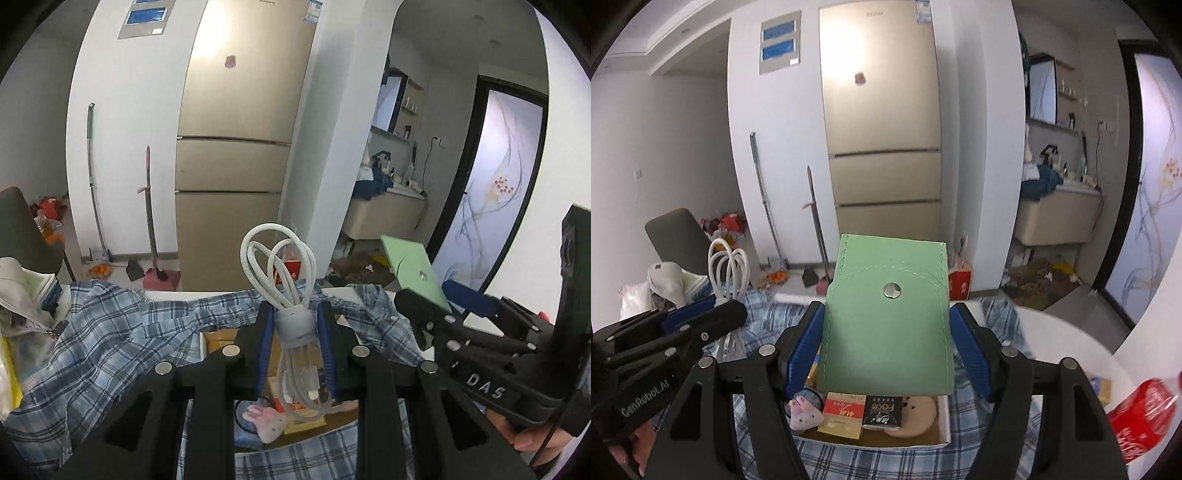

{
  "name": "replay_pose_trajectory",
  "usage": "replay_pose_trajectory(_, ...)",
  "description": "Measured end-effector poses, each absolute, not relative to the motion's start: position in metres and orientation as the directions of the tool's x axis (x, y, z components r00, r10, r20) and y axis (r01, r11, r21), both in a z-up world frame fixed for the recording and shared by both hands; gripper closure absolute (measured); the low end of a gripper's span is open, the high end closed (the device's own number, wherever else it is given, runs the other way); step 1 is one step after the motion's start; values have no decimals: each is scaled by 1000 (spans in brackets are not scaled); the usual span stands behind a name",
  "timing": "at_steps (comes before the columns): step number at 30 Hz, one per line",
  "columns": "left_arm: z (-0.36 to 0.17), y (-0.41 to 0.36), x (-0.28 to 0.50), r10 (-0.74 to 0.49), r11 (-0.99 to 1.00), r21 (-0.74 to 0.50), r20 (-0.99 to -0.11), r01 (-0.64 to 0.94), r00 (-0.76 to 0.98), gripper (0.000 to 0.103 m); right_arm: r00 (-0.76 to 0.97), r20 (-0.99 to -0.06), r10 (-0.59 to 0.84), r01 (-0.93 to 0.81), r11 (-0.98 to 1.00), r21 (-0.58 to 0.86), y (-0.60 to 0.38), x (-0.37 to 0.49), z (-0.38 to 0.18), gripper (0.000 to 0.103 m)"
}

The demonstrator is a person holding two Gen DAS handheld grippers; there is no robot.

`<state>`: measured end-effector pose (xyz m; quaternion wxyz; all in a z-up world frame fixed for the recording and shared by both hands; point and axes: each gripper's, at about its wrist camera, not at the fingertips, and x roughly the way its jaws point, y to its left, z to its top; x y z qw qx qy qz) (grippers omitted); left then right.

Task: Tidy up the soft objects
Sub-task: 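Lift the cable and green pad and carry them over the white box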

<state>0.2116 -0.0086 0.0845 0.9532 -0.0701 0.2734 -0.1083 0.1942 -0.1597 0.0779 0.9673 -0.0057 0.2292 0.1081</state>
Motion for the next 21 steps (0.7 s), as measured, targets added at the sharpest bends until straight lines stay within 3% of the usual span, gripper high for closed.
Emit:
replay_pose_trajectory(13,19,-11,255,-189,981,-152,-650,119,736,77,790,-584,185,-214,977,20,-156,235,11,35)
replay_pose_trajectory(21,-4,-4,272,-173,984,-145,-688,99,705,77,731,-665,152,-186,982,20,-156,256,-21,35)
